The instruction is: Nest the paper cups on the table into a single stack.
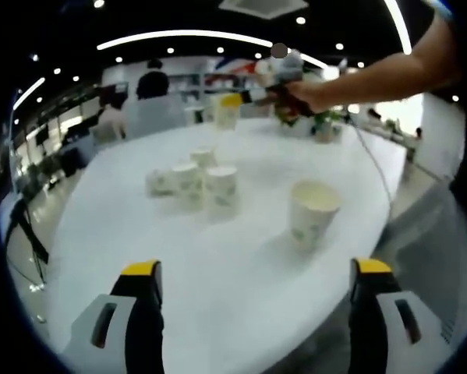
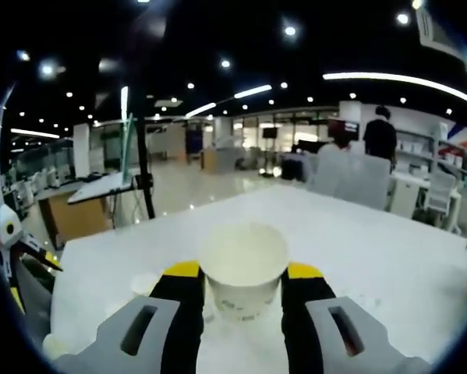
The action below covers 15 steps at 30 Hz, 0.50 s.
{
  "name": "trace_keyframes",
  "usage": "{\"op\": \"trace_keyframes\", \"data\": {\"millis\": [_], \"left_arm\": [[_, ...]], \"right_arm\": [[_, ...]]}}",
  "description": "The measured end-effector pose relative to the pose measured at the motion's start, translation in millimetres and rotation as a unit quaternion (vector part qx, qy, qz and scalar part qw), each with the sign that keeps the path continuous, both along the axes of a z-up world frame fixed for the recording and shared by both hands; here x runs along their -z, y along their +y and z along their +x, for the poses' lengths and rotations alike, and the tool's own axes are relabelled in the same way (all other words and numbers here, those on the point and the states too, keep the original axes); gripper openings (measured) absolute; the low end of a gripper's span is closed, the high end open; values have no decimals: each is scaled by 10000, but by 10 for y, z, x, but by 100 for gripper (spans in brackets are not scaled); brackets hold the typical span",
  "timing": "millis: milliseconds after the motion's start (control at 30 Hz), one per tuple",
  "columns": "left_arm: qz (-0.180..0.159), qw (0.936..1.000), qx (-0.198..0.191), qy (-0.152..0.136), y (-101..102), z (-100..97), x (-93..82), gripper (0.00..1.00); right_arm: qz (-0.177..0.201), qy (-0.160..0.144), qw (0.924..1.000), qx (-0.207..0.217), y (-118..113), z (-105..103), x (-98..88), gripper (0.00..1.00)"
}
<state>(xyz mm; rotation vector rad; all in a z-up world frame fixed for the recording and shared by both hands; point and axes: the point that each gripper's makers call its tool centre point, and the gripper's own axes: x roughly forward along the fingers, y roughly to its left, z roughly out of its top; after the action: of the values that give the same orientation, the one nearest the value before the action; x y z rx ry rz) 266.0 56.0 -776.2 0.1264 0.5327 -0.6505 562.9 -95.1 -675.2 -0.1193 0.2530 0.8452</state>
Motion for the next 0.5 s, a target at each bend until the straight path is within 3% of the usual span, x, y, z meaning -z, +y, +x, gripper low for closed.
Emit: {"op": "trace_keyframes", "data": {"millis": [333, 500], "left_arm": [[-70, 9999, 10, -107, -27, -16, -50, 99], [-136, 9993, 77, -336, -61, -8, -127, 99]], "right_arm": [[20, -17, 10000, -39, 6, -149, -23, 35], [25, -39, 10000, -50, 6, -228, -27, 35]]}}
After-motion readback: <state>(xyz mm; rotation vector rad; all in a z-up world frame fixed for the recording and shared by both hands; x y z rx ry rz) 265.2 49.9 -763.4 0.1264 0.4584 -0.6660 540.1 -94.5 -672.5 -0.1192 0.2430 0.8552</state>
